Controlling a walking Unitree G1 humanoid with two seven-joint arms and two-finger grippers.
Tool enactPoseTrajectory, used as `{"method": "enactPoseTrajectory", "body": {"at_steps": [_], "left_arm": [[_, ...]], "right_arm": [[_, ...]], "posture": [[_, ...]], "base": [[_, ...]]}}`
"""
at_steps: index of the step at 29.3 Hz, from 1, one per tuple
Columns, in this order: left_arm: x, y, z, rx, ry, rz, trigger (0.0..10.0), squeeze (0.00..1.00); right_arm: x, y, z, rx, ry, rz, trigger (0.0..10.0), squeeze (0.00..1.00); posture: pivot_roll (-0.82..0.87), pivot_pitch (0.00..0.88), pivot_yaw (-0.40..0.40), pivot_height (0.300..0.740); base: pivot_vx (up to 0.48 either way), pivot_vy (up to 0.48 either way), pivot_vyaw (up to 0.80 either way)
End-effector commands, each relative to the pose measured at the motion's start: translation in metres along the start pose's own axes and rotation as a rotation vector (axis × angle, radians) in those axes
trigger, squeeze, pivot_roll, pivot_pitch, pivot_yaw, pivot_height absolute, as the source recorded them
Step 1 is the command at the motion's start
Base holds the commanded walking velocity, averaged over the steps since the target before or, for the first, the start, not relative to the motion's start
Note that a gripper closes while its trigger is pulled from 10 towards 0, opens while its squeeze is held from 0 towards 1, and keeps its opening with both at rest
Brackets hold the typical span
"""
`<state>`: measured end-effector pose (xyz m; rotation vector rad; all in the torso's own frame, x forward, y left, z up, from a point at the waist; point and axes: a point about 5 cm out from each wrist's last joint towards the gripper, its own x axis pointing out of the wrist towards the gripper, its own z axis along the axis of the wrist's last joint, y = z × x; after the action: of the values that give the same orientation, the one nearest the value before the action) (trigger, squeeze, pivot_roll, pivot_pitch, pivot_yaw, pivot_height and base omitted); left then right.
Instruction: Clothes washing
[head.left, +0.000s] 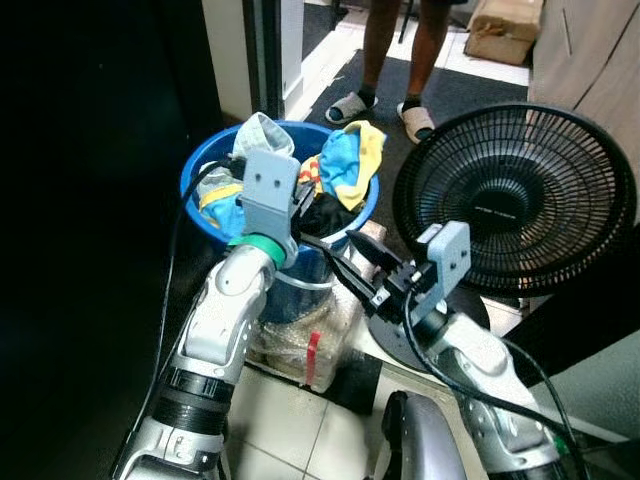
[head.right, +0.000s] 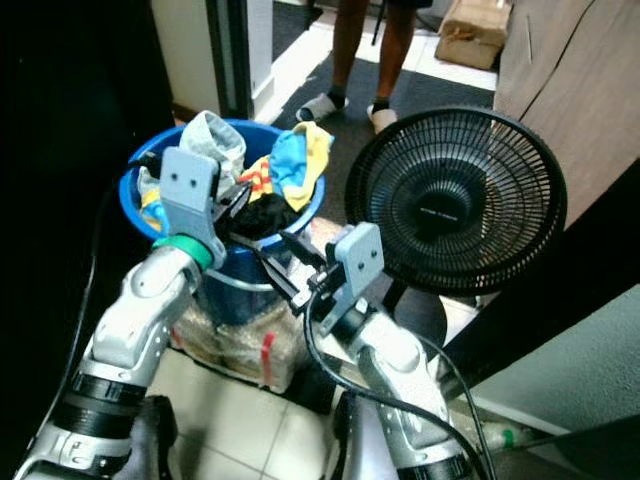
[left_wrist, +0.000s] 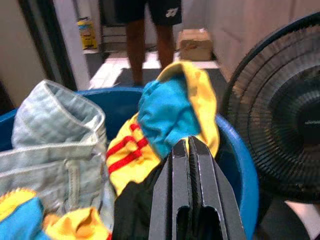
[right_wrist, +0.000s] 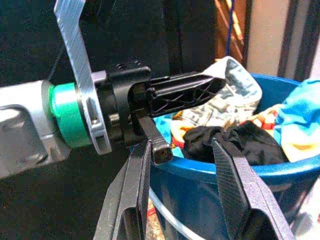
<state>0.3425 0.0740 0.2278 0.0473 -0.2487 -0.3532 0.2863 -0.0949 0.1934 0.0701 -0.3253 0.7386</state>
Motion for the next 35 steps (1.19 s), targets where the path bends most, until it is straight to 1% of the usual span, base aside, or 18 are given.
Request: {"method": "enactPoseTrajectory", "body": {"at_steps": [1,4,5,10,13,15,18,19,21,22,26,27,28,29,31,33,34,35], "left_arm": [[-0.004,-0.009,-0.013,-0.007,0.045,-0.028,10.0,0.00],[-0.004,-0.016,-0.013,-0.022,0.045,-0.045,10.0,0.00],[-0.005,-0.018,-0.012,-0.027,0.039,-0.046,10.0,0.00],[-0.005,-0.017,-0.012,-0.031,0.037,-0.031,10.0,0.00],[-0.006,-0.014,-0.010,-0.042,0.029,-0.014,10.0,0.00],[-0.007,-0.014,-0.008,-0.047,0.022,-0.022,10.0,0.00],[-0.013,-0.014,-0.002,-0.058,0.001,-0.052,10.0,0.00],[-0.014,-0.013,-0.001,-0.057,-0.003,-0.052,10.0,0.00],[-0.015,-0.012,0.001,-0.056,-0.007,-0.049,10.0,0.00],[-0.015,-0.009,0.003,-0.057,-0.011,-0.036,10.0,0.00],[-0.015,-0.007,0.004,-0.057,-0.013,-0.027,10.0,0.00],[-0.013,-0.001,0.007,-0.064,-0.021,-0.001,10.0,0.00],[-0.013,-0.001,0.007,-0.064,-0.021,-0.001,10.0,0.00],[-0.011,0.005,0.009,-0.061,-0.028,0.013,10.0,0.00],[-0.010,0.010,0.012,-0.055,-0.034,0.025,10.0,0.00],[-0.013,0.010,0.011,-0.054,-0.020,-0.007,10.0,0.00],[-0.013,0.010,0.011,-0.054,-0.020,-0.007,10.0,0.00],[-0.015,0.009,0.012,-0.053,-0.018,-0.024,10.0,0.00]], "right_arm": [[0.000,0.004,0.001,0.004,-0.003,-0.003,10.0,0.00],[0.002,0.008,0.001,0.012,0.000,0.009,10.0,0.00],[-0.002,0.011,0.000,0.033,0.031,0.035,10.0,0.00],[-0.007,0.015,0.000,0.045,0.058,0.069,10.0,0.00],[-0.012,0.023,-0.002,0.046,0.095,0.134,10.0,0.00],[-0.013,0.023,-0.004,0.043,0.103,0.133,10.0,0.00],[-0.023,0.008,-0.014,-0.003,0.164,0.070,10.0,0.00],[-0.027,-0.007,-0.017,-0.046,0.192,-0.004,10.0,0.00],[-0.033,-0.024,-0.020,-0.093,0.221,-0.089,10.0,0.00],[-0.039,-0.042,-0.018,-0.122,0.233,-0.164,10.0,0.00],[-0.042,-0.050,-0.015,-0.140,0.238,-0.202,10.0,0.00],[-0.046,-0.060,-0.012,-0.165,0.238,-0.236,10.0,0.00],[-0.046,-0.060,-0.012,-0.165,0.238,-0.236,10.0,0.00],[-0.048,-0.069,-0.008,-0.190,0.236,-0.275,10.0,0.00],[-0.051,-0.077,-0.004,-0.214,0.233,-0.314,10.0,0.00],[-0.049,-0.083,0.000,-0.238,0.210,-0.387,10.0,0.00],[-0.049,-0.083,0.000,-0.238,0.210,-0.387,10.0,0.00],[-0.047,-0.087,0.002,-0.262,0.196,-0.438,10.0,0.00]], "posture": [[0.06,0.109,0.027,0.491],[0.06,0.111,0.023,0.491],[0.07,0.112,0.021,0.491],[0.07,0.113,0.017,0.491],[0.07,0.113,0.014,0.491],[0.07,0.113,0.013,0.491],[0.07,0.113,0.013,0.491],[0.08,0.112,0.011,0.491],[0.08,0.112,0.011,0.491],[0.08,0.112,0.011,0.491],[0.08,0.112,0.011,0.491],[0.09,0.108,0.015,0.491],[0.09,0.108,0.015,0.491],[0.08,0.107,0.018,0.491],[0.08,0.107,0.018,0.491],[0.08,0.107,0.020,0.491],[0.08,0.107,0.020,0.491],[0.08,0.107,0.021,0.491]], "base": [[0.000,0.000,0.00],[0.000,0.000,0.00],[0.000,0.000,0.00],[0.000,0.000,0.00],[0.000,0.000,0.00],[0.000,0.000,0.00],[0.000,0.000,0.00],[0.000,0.000,0.00],[0.000,0.000,0.00],[0.000,0.000,0.00],[0.000,0.000,0.00],[0.000,0.000,0.00],[0.000,0.000,0.00],[0.000,0.000,0.00],[0.000,0.000,0.00],[0.000,0.000,0.00],[0.000,0.000,0.00],[0.000,0.000,0.00]]}}
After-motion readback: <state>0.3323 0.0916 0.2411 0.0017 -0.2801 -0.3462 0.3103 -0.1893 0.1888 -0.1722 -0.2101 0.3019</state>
